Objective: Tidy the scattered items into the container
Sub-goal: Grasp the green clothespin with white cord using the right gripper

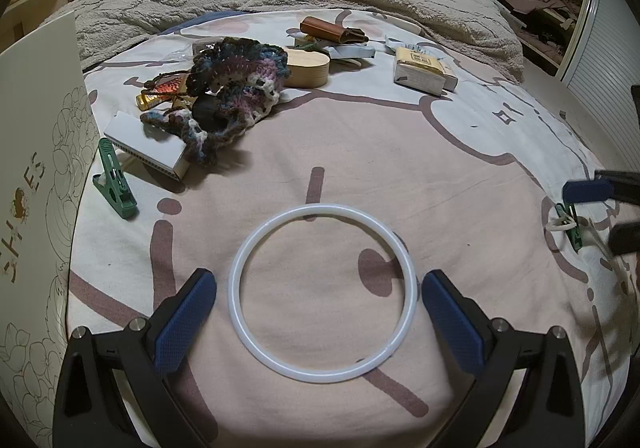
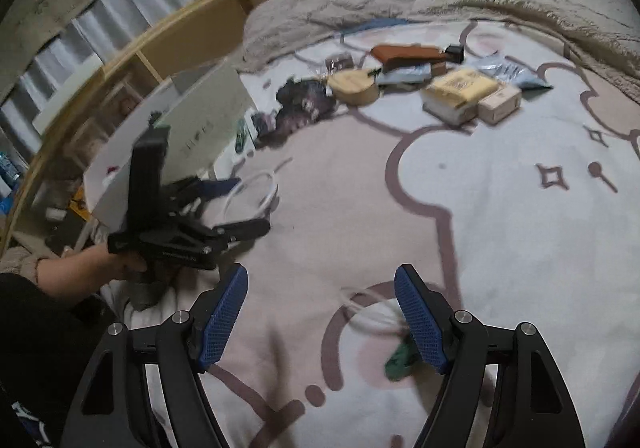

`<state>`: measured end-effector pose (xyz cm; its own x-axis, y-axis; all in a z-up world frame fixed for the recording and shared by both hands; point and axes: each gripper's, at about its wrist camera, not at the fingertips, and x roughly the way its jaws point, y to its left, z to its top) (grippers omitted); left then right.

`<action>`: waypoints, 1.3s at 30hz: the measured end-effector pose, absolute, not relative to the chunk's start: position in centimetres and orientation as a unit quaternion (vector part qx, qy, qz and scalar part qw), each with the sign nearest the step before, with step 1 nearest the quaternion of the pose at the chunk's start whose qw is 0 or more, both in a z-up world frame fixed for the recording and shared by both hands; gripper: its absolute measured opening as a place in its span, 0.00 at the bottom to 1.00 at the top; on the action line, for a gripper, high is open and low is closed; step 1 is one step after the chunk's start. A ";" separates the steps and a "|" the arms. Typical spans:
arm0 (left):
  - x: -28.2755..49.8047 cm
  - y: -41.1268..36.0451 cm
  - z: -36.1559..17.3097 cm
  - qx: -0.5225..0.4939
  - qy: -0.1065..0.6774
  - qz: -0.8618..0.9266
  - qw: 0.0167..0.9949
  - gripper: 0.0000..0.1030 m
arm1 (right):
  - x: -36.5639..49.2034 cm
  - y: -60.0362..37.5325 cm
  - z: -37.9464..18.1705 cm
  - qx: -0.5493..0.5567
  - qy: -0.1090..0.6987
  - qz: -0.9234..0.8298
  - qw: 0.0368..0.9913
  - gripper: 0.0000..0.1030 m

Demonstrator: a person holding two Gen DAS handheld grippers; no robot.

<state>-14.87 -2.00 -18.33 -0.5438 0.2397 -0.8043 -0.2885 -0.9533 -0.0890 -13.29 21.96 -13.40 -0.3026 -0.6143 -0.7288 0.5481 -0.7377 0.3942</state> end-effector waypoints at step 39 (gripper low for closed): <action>-14.2 -1.7 -17.7 -0.430 0.039 0.891 0.142 0.85 | -10.4 26.8 -15.4 0.493 -0.015 -0.826 0.273 0.74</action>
<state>-14.18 -1.69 -17.71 -0.5897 0.2192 -0.7773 -0.2855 -0.9569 -0.0533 -10.36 26.85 -15.41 -0.3658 -0.4648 -0.8064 0.4359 -0.8510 0.2928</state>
